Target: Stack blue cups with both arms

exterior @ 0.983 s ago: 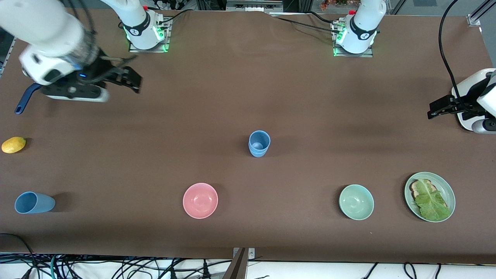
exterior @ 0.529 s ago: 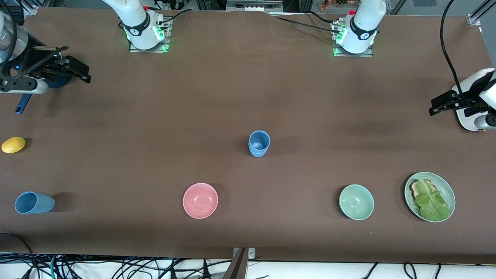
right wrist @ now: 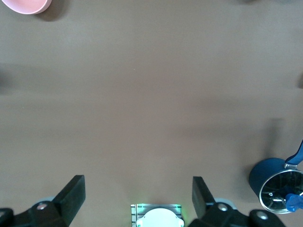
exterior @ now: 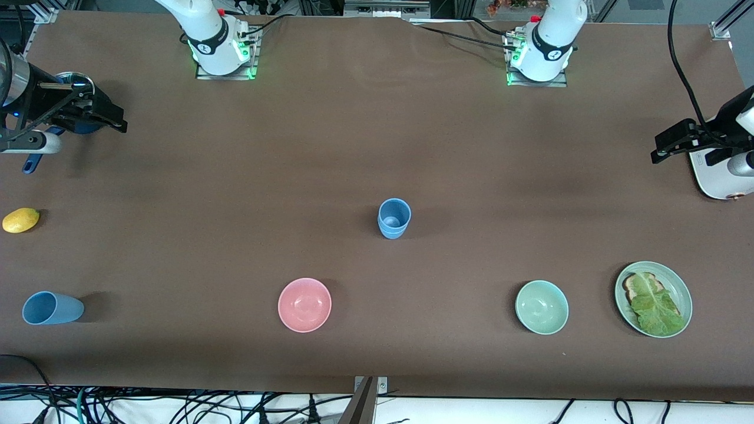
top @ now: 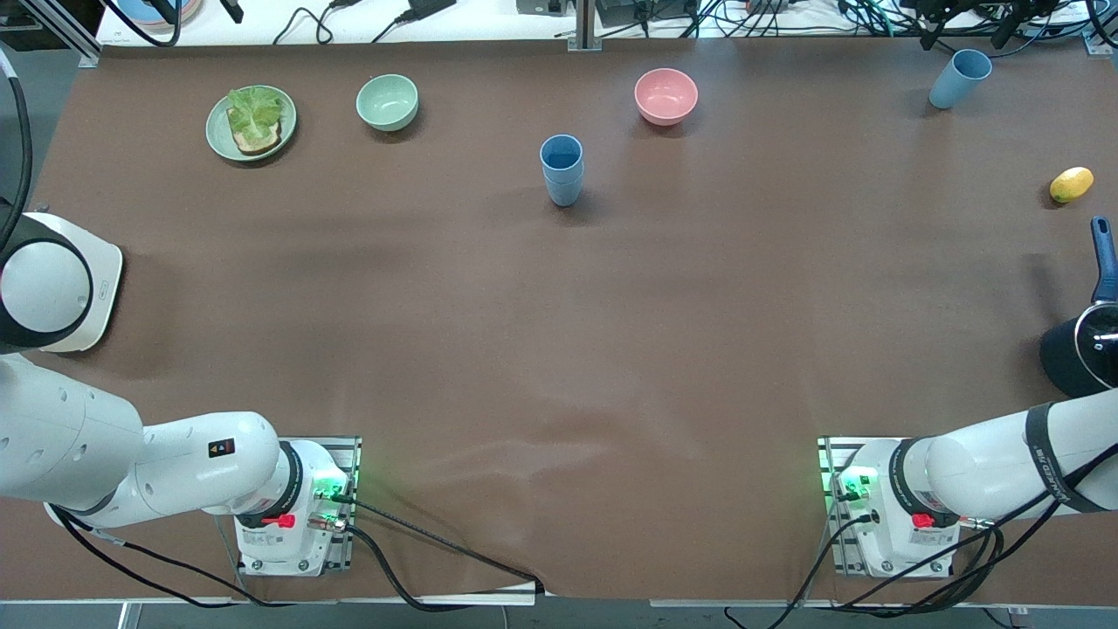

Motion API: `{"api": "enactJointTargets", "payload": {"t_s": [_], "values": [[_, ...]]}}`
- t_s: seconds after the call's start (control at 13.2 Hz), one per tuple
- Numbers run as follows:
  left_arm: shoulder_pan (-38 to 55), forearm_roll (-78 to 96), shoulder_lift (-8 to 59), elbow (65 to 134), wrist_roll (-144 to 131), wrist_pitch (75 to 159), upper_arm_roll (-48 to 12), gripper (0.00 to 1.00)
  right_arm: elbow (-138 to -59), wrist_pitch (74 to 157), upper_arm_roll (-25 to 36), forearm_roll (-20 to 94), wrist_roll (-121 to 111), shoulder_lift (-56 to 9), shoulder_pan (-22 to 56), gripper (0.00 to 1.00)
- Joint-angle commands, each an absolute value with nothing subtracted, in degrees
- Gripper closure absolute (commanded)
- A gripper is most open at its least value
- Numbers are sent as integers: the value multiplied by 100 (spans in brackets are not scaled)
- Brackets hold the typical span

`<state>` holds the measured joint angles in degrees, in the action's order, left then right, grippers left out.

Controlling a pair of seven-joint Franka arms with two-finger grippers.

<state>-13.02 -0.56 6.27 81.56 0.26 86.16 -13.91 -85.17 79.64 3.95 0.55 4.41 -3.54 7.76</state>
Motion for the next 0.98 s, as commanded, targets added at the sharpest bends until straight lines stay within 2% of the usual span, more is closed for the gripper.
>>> {"api": "enactJointTargets", "payload": {"t_s": [0.0, 0.23, 0.45, 0.68, 0.91], "values": [[-1283, 79, 475, 8261, -53, 8526, -1380, 0, -8499, 8024, 396, -9, 405, -352, 809, 0], [-1021, 70, 361, 8411, -201, 8525, -1284, 0, -8499, 8156, 404, -9, 360, -352, 791, 0], [-187, 79, 308, 8455, -237, 8517, -407, 0, -8499, 8209, 404, 0, 352, -352, 791, 0], [140, 79, 308, 8455, -246, 8517, -72, 0, -8499, 8218, 404, 17, 352, -352, 782, 0], [149, 88, 255, 8560, -237, 8525, -53, 0, -8499, 8218, 396, 35, 352, -352, 791, 0]]}}
